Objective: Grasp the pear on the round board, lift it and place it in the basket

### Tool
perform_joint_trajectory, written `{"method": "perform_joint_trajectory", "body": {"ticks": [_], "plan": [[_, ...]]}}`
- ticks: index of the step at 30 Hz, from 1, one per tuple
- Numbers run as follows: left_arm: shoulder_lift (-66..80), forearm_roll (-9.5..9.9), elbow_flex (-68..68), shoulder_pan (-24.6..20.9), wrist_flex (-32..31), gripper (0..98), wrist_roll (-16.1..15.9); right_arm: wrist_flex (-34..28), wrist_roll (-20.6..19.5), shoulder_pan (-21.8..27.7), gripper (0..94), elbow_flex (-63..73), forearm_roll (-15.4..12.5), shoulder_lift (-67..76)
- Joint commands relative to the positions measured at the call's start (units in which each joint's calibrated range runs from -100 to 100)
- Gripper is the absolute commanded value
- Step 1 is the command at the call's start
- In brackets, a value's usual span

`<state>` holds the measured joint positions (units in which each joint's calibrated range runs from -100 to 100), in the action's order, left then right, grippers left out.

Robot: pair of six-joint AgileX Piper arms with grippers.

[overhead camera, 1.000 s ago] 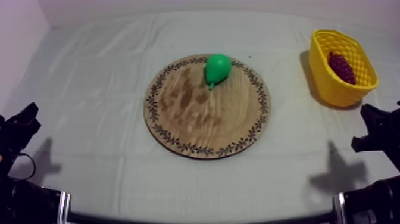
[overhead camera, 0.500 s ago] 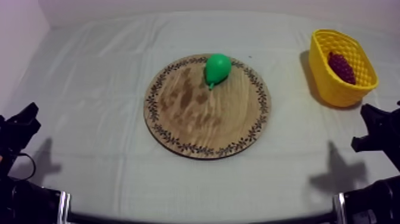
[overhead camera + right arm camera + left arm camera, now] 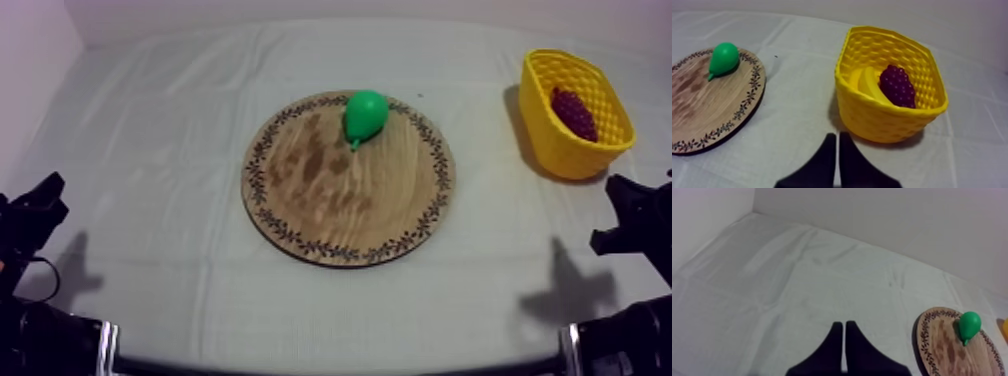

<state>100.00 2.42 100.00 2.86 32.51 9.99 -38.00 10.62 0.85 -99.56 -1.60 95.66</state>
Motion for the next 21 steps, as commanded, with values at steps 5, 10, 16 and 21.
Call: {"method": "perform_joint_trajectory", "body": {"ticks": [5, 10, 16, 21], "plan": [[0.0, 0.0, 0.0, 0.0, 0.0, 0.1, 0.0, 0.0, 0.0, 0.0, 0.3, 0.0, 0.0, 0.0], [0.0, 0.0, 0.0, 0.0, 0.0, 0.1, 0.0, 0.0, 0.0, 0.0, 0.3, 0.0, 0.0, 0.0], [0.0, 0.0, 0.0, 0.0, 0.0, 0.1, 0.0, 0.0, 1.0, 0.0, 0.8, 0.0, 0.0, 0.0], [0.0, 0.0, 0.0, 0.0, 0.0, 0.1, 0.0, 0.0, 2.3, -0.2, 0.5, 0.0, 0.0, 0.0]]}}
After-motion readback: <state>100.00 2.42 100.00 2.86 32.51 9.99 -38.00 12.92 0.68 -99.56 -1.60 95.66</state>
